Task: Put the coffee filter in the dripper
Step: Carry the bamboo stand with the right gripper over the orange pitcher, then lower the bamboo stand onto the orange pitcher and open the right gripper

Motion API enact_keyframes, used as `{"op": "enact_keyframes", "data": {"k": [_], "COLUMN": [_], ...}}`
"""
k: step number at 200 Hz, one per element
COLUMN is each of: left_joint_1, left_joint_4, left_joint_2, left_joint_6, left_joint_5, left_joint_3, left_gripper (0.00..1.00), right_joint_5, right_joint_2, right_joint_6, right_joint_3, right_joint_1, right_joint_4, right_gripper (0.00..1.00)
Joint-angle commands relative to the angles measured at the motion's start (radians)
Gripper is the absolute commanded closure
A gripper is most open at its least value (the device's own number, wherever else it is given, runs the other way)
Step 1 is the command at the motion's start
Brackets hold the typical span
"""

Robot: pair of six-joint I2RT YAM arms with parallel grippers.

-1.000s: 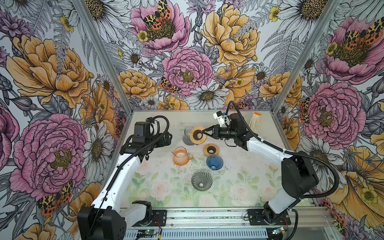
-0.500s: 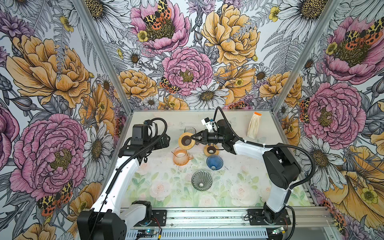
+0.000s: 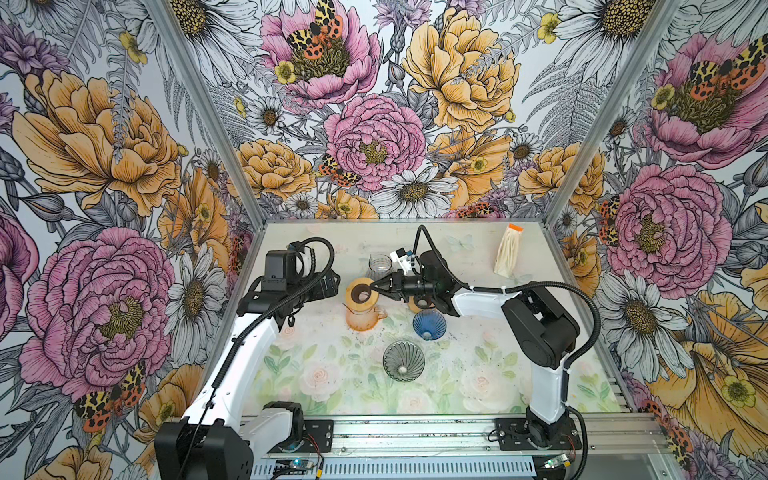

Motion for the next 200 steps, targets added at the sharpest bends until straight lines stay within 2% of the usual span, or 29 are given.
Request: {"op": "enact_keyframes", "data": {"k": [1,85,116,154,170,200], "left_joint_1": [0.013,0.014,0.017,0.016,0.016,0.017], "left_joint_4": [-0.004,-0.004,-0.004,-0.004,-0.004,-0.003], "left_joint_2": [-0.02,-0.017,-0.019,-0.019,-0.019,-0.015], "left_joint_6": [0.018,0.029,0.03,0.031,0.03,0.029], "left_joint_5": [-0.014,-0.006,-0.002,-0.001,0.001,0.002], "left_joint_3": [-0.013,-0.024,-0.027,-0.024,-0.021,-0.019], "left_gripper": [0.01,0.01,0.01,0.01,0.01,0.01], "right_joint_5": [0.008,0.027,0.032,0.033,0.039,0.042], "right_joint_2": [0.019,0.068,0.076,0.076,0.071,0.063], "right_joint_6": [0.018,0.04,0.042,0.041,0.04,0.035], "right_joint_3": [-0.004,-0.01,-0.006,-0.006,-0.012,-0.021], "right_joint_1": [0.008,0.014,0.014,0.014,0.013,0.009], "right_joint_4": [0.065,0.075,0.071,0.069,0.072,0.07], "right_gripper": [1.0,0.96,0.85,0.79,0.73,0.7]}}
